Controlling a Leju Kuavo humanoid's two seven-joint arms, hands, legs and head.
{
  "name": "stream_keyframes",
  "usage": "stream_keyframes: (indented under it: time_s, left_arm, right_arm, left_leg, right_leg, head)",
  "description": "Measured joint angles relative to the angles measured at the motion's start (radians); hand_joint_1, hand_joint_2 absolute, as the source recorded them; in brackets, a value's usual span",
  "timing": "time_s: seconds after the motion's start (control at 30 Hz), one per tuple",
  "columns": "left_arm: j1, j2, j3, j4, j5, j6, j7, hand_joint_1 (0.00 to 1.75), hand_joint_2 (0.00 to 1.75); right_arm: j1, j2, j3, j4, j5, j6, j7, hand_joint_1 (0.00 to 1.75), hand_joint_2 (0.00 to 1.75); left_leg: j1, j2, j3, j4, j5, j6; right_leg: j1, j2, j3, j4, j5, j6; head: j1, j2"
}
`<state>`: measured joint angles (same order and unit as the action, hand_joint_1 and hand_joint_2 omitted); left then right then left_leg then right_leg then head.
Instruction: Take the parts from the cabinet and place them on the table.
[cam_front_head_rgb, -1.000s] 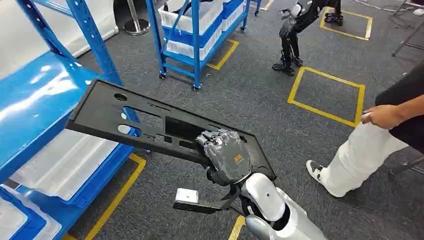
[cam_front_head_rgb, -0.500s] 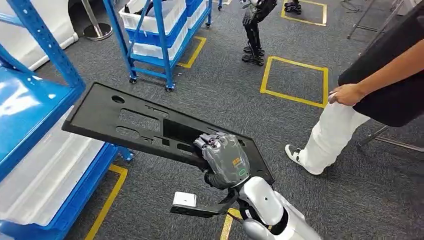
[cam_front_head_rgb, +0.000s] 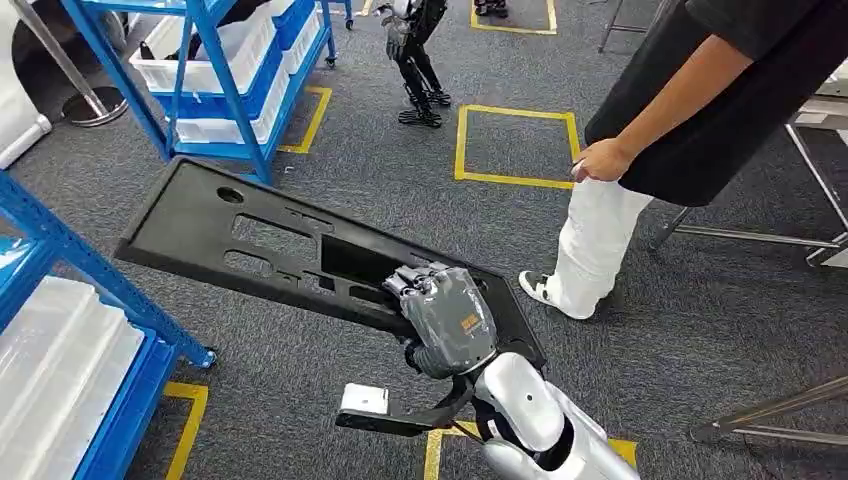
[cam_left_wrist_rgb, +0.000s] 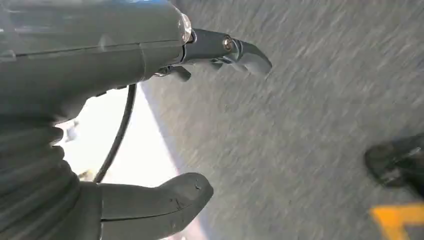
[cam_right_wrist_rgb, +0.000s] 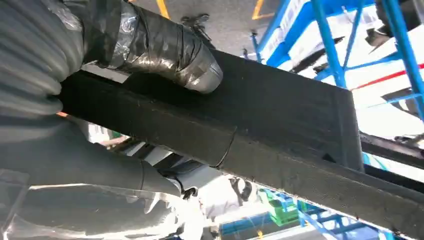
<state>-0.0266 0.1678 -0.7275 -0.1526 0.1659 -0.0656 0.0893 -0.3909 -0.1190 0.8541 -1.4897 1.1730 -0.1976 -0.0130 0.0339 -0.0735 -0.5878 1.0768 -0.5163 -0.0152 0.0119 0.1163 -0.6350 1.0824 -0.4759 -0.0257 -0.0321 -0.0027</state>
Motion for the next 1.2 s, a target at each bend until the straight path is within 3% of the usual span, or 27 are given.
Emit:
stream_keyframes:
  time_s: [0.07,0.1,0.17,0.2,0.27,0.3,0.33,0.4,0.43,0.47,0.5,0.57,0.6,0.63,0.67,0.7,0.77,0.8,0.83,0.9,0.93,0.97,1.0,1.1,1.13,1.17,1.2]
  left_arm:
    - [-0.008,0.000,0.000,0.000,0.002,0.001,0.000,0.00,1.75]
    - [-0.007,0.000,0.000,0.000,0.002,0.001,0.000,0.00,1.75]
    - [-0.005,0.000,0.000,0.000,0.002,0.005,0.000,0.00,1.75]
    - [-0.003,0.000,0.000,0.000,0.000,0.005,0.001,0.00,1.75]
    - [0.000,0.001,0.000,0.000,-0.003,0.004,0.003,0.00,1.75]
    - [0.000,0.001,-0.001,0.000,-0.003,0.003,0.003,0.00,1.75]
    - [-0.001,0.001,-0.001,0.000,-0.002,0.003,0.003,0.00,1.75]
    - [-0.001,0.001,-0.002,0.000,-0.003,-0.002,0.003,0.00,1.75]
    - [-0.002,0.001,-0.003,0.000,-0.003,-0.005,0.003,0.00,1.75]
    - [-0.002,0.001,-0.004,0.000,-0.003,-0.006,0.003,0.00,1.75]
    - [-0.002,0.001,-0.004,0.000,-0.003,-0.007,0.003,0.00,1.75]
    - [-0.004,-0.001,-0.004,0.000,-0.002,-0.007,0.003,0.00,1.75]
    - [-0.008,-0.002,-0.005,0.000,-0.002,-0.007,0.003,0.00,1.75]
    - [-0.012,-0.002,-0.005,0.000,-0.002,-0.006,0.003,0.00,1.75]
    - [-0.009,-0.002,-0.005,0.000,-0.002,-0.006,0.003,0.00,1.75]
    - [-0.007,-0.002,-0.005,0.000,-0.002,-0.006,0.002,0.00,1.75]
    - [-0.007,-0.002,-0.005,0.000,-0.002,-0.006,0.003,0.00,1.75]
    - [-0.007,-0.002,-0.005,0.000,-0.002,-0.006,0.003,0.00,1.75]
    - [-0.006,-0.002,-0.005,0.000,-0.002,-0.006,0.003,0.00,1.75]
    - [-0.003,-0.002,-0.006,0.000,-0.002,-0.006,0.004,0.00,1.75]
    - [-0.003,0.000,-0.006,0.000,-0.002,-0.006,0.004,0.00,1.75]
    - [0.001,0.000,-0.006,0.001,-0.002,-0.006,0.004,0.00,1.75]
    - [0.000,0.000,-0.006,0.002,-0.002,-0.006,0.004,0.00,1.75]
    - [-0.010,0.000,-0.007,0.003,-0.002,-0.006,0.003,0.00,1.75]
    - [-0.009,-0.002,-0.008,0.003,-0.002,-0.006,0.003,0.00,1.75]
    - [-0.007,-0.001,-0.009,0.003,-0.002,-0.005,0.002,0.00,1.75]
    - [-0.006,-0.001,-0.010,0.003,-0.002,-0.005,0.002,0.00,1.75]
  right_arm:
    - [0.002,-0.001,0.000,0.000,0.000,0.000,0.000,1.75,1.75]
    - [0.002,-0.002,0.000,0.000,0.002,0.000,0.000,1.75,1.75]
    - [0.000,-0.005,0.000,-0.001,0.009,0.001,0.000,1.75,1.75]
    - [-0.001,-0.006,0.000,-0.002,0.012,0.001,0.000,1.75,1.75]
    - [0.006,-0.015,0.000,-0.003,0.012,0.001,0.000,1.75,1.75]
    - [0.012,-0.025,-0.002,-0.003,0.012,0.000,0.000,1.75,1.75]
    - [0.018,-0.036,-0.003,-0.003,0.012,0.000,0.000,1.75,1.75]
    - [0.024,-0.048,-0.010,-0.005,0.013,0.000,0.004,1.75,1.75]
    - [0.024,-0.054,-0.013,-0.010,0.013,0.000,0.004,1.75,1.75]
    - [0.023,-0.058,-0.016,-0.013,0.013,0.000,0.004,1.75,1.75]
    - [0.023,-0.060,-0.017,-0.015,0.013,-0.001,0.004,1.75,1.75]
    - [0.029,-0.068,-0.020,-0.019,0.013,-0.001,0.006,1.75,1.75]
    - [0.032,-0.075,-0.022,-0.021,0.013,-0.001,0.006,1.75,1.75]
    - [0.037,-0.077,-0.025,-0.023,0.013,-0.001,0.006,1.75,1.75]
    - [0.035,-0.080,-0.028,-0.025,0.015,-0.001,0.007,1.75,1.75]
    - [0.033,-0.080,-0.028,-0.026,0.014,-0.001,0.007,1.75,1.75]
    - [0.038,-0.080,-0.028,-0.027,0.014,-0.001,0.006,1.75,1.75]
    - [0.042,-0.081,-0.028,-0.027,0.014,-0.001,0.006,1.75,1.75]
    - [0.045,-0.082,-0.028,-0.027,0.015,-0.001,0.006,1.75,1.75]
    - [0.045,-0.084,-0.028,-0.027,0.014,-0.001,0.006,1.75,1.75]
    - [0.045,-0.084,-0.028,-0.027,0.015,-0.001,0.006,1.75,1.75]
    - [0.046,-0.084,-0.028,-0.027,0.014,-0.001,0.006,1.75,1.75]
    - [0.044,-0.084,-0.028,-0.027,0.014,-0.001,0.007,1.75,1.75]
    - [0.050,-0.089,-0.028,-0.029,0.014,-0.001,0.006,1.75,1.75]
    - [0.052,-0.091,-0.028,-0.029,0.015,-0.001,0.006,1.75,1.75]
    - [0.051,-0.093,-0.029,-0.030,0.014,-0.001,0.006,1.75,1.75]
    - [0.050,-0.095,-0.031,-0.030,0.015,-0.002,0.006,1.75,1.75]
  left_leg:
    - [-0.008,0.022,0.002,-0.003,0.003,0.007]
    - [0.000,0.034,0.005,-0.011,0.007,0.015]
    - [-0.002,0.059,0.014,-0.020,0.009,0.026]
    - [-0.006,0.070,0.015,-0.021,0.008,0.027]
    - [-0.010,0.098,0.016,-0.021,0.003,0.033]
    - [-0.011,0.111,0.018,-0.021,0.001,0.033]
    - [-0.011,0.122,0.022,-0.021,-0.002,0.033]
    - [-0.012,0.144,0.035,-0.021,-0.011,0.032]
    - [-0.012,0.156,0.043,-0.023,-0.017,0.030]
    - [-0.015,0.165,0.046,-0.026,-0.020,0.026]
    - [-0.016,0.177,0.047,-0.028,-0.022,0.021]
    - [-0.014,0.202,0.057,-0.038,-0.025,0.013]
    - [-0.018,0.217,0.067,-0.044,-0.028,0.007]
    - [-0.009,0.189,0.069,-0.035,-0.039,0.004]
    - [-0.011,0.126,0.057,0.000,-0.056,0.003]
    - [-0.011,0.094,0.024,0.065,-0.088,0.004]
    - [-0.011,0.077,-0.064,0.219,-0.150,-0.002]
    - [-0.011,0.076,-0.094,0.261,-0.151,-0.004]
    - [-0.010,0.076,-0.100,0.249,-0.119,-0.006]
    - [-0.007,0.068,-0.052,0.111,-0.016,-0.008]
    - [-0.004,0.043,-0.020,0.029,0.031,-0.009]
    - [-0.001,-0.004,-0.011,0.015,0.008,-0.006]
    - [-0.001,-0.010,-0.002,-0.012,0.005,0.000]
    - [-0.011,0.022,0.004,-0.015,0.011,0.019]
    - [-0.002,0.037,0.010,-0.028,0.018,0.029]
    - [-0.004,0.049,0.016,-0.037,0.019,0.034]
    - [-0.006,0.060,0.022,-0.041,0.019,0.036]
  right_leg:
    - [-0.004,0.021,-0.003,-0.005,0.006,0.009]
    - [-0.005,0.033,-0.006,-0.002,0.005,0.012]
    - [0.000,-0.061,-0.031,0.053,-0.031,0.023]
    - [-0.004,-0.088,-0.065,0.118,-0.063,0.029]
    - [-0.012,-0.110,-0.146,0.262,-0.111,0.035]
    - [-0.015,-0.111,-0.163,0.284,-0.105,0.036]
    - [-0.016,-0.112,-0.156,0.259,-0.077,0.035]
    - [-0.012,-0.126,-0.080,0.106,0.013,0.025]
    - [-0.002,-0.171,-0.035,0.012,0.047,0.015]
    - [0.015,-0.214,-0.023,-0.001,0.025,0.013]
    - [0.023,-0.204,-0.023,-0.016,0.029,0.006]
    - [0.026,-0.178,-0.024,-0.018,0.028,0.002]
    - [0.026,-0.163,-0.018,-0.031,0.031,-0.005]
    - [0.010,-0.152,0.002,-0.049,0.038,-0.010]
    - [0.011,-0.141,0.011,-0.060,0.039,-0.019]
    - [0.011,-0.131,0.013,-0.061,0.040,-0.024]
    - [0.012,-0.103,0.015,-0.059,0.035,-0.031]
    - [0.012,-0.087,0.016,-0.056,0.033,-0.031]
    - [0.011,-0.068,0.017,-0.052,0.031,-0.030]
    - [0.006,-0.035,0.021,-0.038,0.022,-0.022]
    - [0.004,-0.022,0.020,-0.026,0.014,-0.016]
    - [0.004,-0.013,0.013,-0.018,0.008,-0.010]
    - [0.005,-0.001,0.002,-0.003,0.005,-0.005]
    - [-0.003,0.033,-0.003,-0.020,0.018,0.015]
    - [-0.003,0.020,-0.004,-0.013,0.012,0.017]
    - [0.004,-0.039,-0.012,0.009,-0.003,0.024]
    - [0.001,-0.076,-0.038,0.058,-0.032,0.030]
  head:
    - [0.000,0.000]
    - [0.000,0.000]
    - [0.004,0.000]
    - [0.004,0.000]
    - [0.004,0.000]
    - [0.004,0.000]
    - [0.004,0.000]
    - [0.004,0.000]
    - [0.004,0.000]
    - [0.004,0.000]
    - [0.005,0.000]
    - [0.005,0.000]
    - [0.005,0.000]
    - [0.004,0.000]
    - [0.005,0.000]
    - [0.004,0.000]
    - [0.004,0.000]
    - [0.004,0.000]
    - [0.004,0.000]
    - [0.004,0.000]
    - [0.004,0.000]
    - [0.004,0.000]
    - [0.005,0.000]
    - [0.005,0.000]
    - [0.003,0.000]
    - [0.007,0.000]
    - [0.009,0.000]
